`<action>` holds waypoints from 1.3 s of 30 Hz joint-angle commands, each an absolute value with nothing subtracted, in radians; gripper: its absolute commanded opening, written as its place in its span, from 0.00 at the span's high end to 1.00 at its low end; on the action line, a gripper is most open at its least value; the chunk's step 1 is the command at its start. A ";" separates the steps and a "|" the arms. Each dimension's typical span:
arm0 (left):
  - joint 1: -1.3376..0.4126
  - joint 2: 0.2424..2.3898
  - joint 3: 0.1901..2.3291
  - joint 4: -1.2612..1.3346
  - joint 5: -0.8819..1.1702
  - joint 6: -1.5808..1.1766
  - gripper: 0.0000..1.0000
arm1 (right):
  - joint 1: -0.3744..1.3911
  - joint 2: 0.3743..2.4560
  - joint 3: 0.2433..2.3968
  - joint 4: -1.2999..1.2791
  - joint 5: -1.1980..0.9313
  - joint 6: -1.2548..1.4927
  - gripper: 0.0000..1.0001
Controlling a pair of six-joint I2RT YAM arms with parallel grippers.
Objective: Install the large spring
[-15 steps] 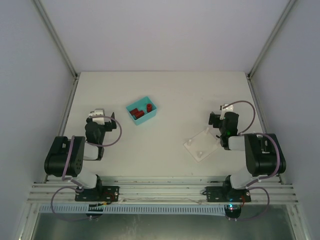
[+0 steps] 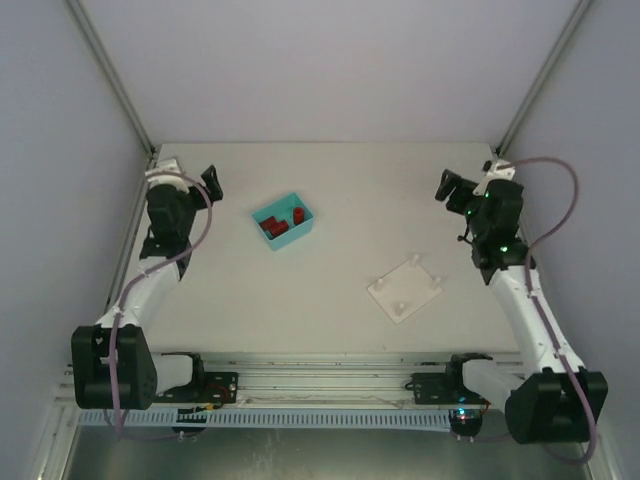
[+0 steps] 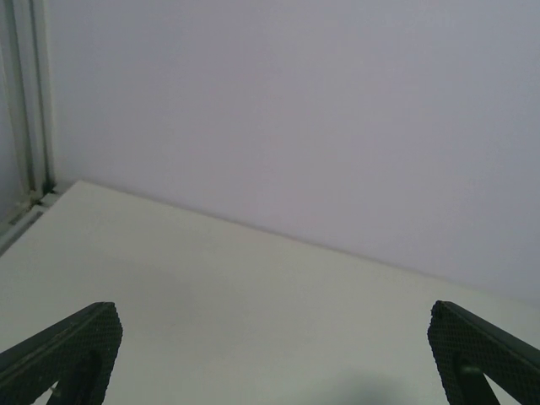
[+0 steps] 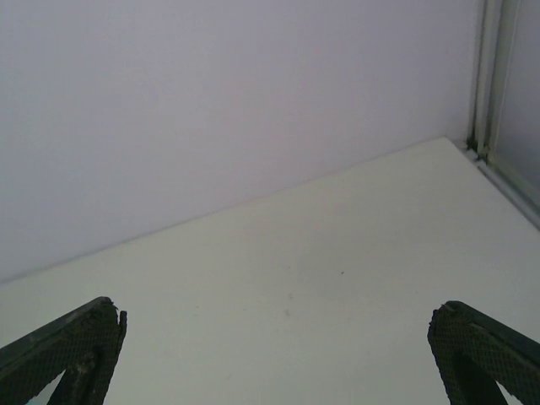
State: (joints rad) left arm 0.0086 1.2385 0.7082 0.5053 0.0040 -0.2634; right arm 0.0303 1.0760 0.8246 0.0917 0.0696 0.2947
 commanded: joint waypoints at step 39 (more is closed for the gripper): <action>-0.455 1.953 1.476 -0.227 -0.082 -0.227 0.55 | 0.434 1.025 0.809 -0.419 0.111 0.379 0.01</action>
State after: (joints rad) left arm -0.4412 1.9209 1.4204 -0.1669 -0.0628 -0.2604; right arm 0.4313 1.0260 0.8150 -0.4480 0.0891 0.3874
